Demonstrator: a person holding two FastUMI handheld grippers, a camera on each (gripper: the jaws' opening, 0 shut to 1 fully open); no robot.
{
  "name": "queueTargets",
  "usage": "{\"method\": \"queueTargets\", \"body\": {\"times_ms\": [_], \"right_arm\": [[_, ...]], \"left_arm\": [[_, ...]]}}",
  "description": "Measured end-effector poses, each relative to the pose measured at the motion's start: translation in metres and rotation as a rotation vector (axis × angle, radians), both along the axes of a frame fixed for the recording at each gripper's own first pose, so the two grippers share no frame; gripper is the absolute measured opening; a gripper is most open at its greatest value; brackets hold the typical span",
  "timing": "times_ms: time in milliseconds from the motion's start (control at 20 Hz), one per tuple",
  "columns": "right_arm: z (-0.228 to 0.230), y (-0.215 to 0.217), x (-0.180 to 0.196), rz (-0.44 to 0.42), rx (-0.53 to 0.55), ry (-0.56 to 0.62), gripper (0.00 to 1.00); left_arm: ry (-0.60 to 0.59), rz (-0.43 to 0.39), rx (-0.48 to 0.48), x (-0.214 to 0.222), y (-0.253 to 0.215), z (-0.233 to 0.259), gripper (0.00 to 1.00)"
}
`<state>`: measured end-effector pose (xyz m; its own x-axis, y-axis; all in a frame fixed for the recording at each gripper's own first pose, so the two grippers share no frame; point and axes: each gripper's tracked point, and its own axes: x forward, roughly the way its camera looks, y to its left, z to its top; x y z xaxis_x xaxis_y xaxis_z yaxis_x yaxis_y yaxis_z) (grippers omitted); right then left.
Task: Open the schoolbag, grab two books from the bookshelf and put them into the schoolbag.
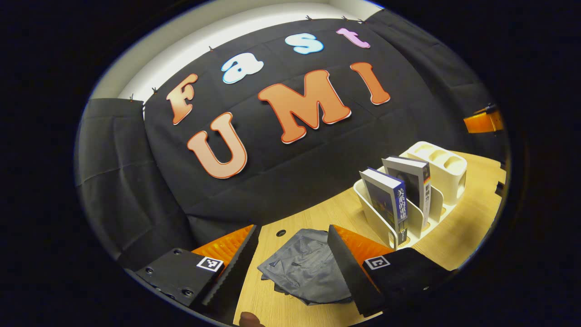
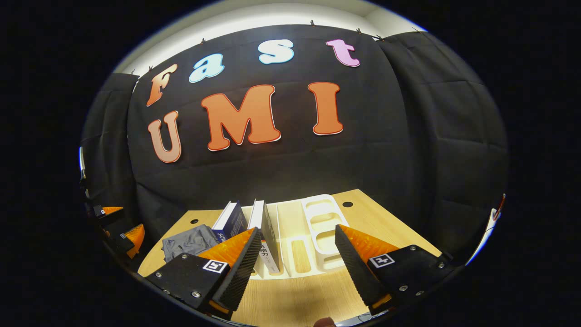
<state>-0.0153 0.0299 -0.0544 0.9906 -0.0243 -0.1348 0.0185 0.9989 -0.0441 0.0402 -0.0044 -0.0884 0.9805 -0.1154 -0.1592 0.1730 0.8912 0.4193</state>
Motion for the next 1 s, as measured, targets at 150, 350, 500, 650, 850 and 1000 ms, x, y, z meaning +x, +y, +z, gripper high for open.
{"method": "queueTargets", "body": {"times_ms": [150,350,500,650,850,1000], "right_arm": [[-0.007,-0.007,-0.002,-0.014,-0.015,0.022,0.97],[-0.016,-0.022,-0.006,-0.052,-0.023,0.044,0.97],[-0.020,-0.034,-0.007,-0.082,-0.041,0.059,0.97],[-0.024,-0.044,-0.008,-0.111,-0.049,0.072,0.98],[-0.034,-0.048,-0.008,-0.128,-0.052,0.095,0.97],[-0.040,-0.055,-0.008,-0.145,-0.063,0.115,0.97]], "left_arm": [[0.070,-0.048,0.043,-0.001,-0.017,-0.036,0.97],[0.154,-0.098,0.085,-0.006,-0.032,-0.085,0.98],[0.214,-0.128,0.129,-0.013,-0.037,-0.123,0.98],[0.254,-0.162,0.167,-0.012,-0.048,-0.157,0.98],[0.326,-0.183,0.213,-0.015,-0.055,-0.197,0.98],[0.361,-0.202,0.259,-0.011,-0.060,-0.221,0.98]]}}
